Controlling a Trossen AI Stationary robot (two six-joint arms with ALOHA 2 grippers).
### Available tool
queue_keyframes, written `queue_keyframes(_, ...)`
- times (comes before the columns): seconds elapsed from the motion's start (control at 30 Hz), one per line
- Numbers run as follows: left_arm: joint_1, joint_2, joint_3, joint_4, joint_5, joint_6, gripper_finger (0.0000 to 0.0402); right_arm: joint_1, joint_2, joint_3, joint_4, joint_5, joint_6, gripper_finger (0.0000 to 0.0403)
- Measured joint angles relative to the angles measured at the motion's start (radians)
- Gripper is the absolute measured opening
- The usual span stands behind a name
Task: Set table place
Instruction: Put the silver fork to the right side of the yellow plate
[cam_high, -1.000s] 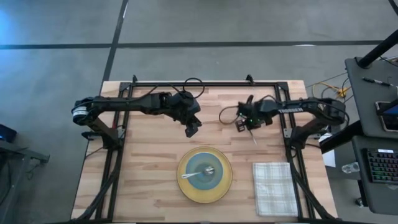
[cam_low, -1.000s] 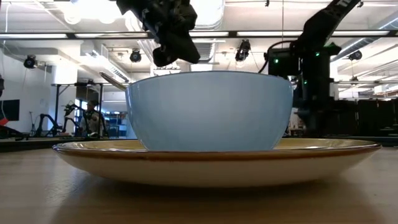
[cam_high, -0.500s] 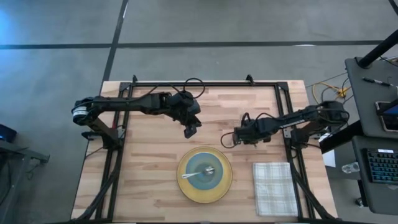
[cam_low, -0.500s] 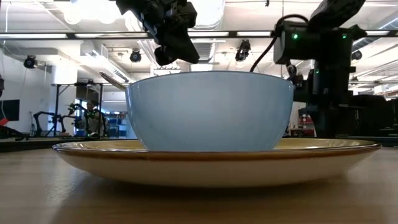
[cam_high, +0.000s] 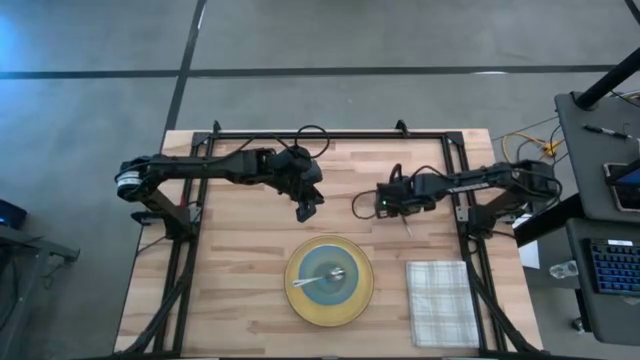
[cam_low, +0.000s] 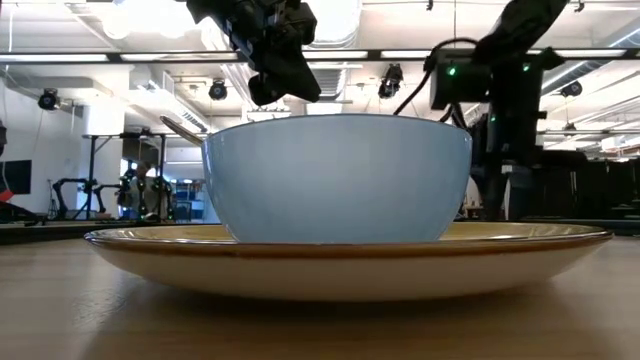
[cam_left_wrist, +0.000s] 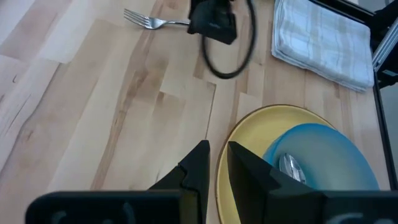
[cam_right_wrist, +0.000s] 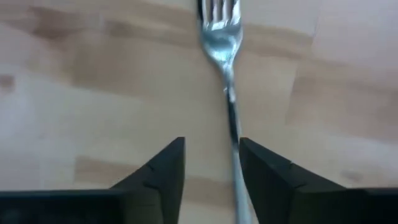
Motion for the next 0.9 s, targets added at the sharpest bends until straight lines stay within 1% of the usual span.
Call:
queue_keyframes(0.07, 0.000, 0.000, 0.000, 0.000, 0.000, -0.001, 0.0041, -0.030, 0.013, 0.000, 0.002, -0.001, -0.046, 0.0156)
queue_keyframes(0.13, 0.000, 0.000, 0.000, 0.000, 0.000, -0.001, 0.0041, -0.056, 0.025, 0.000, 0.002, -0.005, -0.085, 0.0164)
queue_keyframes(0.27, 0.000, 0.000, 0.000, 0.000, -0.001, -0.002, 0.0041, -0.093, 0.062, 0.000, 0.020, -0.020, -0.152, 0.0159)
queue_keyframes(0.47, 0.000, 0.000, 0.000, 0.000, -0.003, -0.005, 0.0041, -0.099, 0.130, 0.006, 0.051, -0.042, -0.194, 0.0117)
queue_keyframes(0.57, 0.000, 0.000, 0.000, 0.000, -0.004, -0.026, 0.0041, -0.080, 0.137, 0.010, 0.055, -0.038, -0.163, 0.0085)
queue_keyframes(0.73, 0.002, 0.000, 0.000, -0.001, -0.003, -0.027, 0.0041, -0.039, 0.106, 0.008, 0.065, -0.030, -0.092, 0.0026)
queue_keyframes(0.8, 0.003, 0.001, 0.000, -0.001, -0.003, -0.027, 0.0041, -0.012, 0.099, 0.007, 0.061, -0.039, -0.045, 0.0016)
queue_keyframes(0.9, 0.005, 0.001, -0.001, 0.000, -0.003, -0.026, 0.0041, 0.053, 0.093, 0.007, 0.058, -0.079, 0.051, 0.0015)
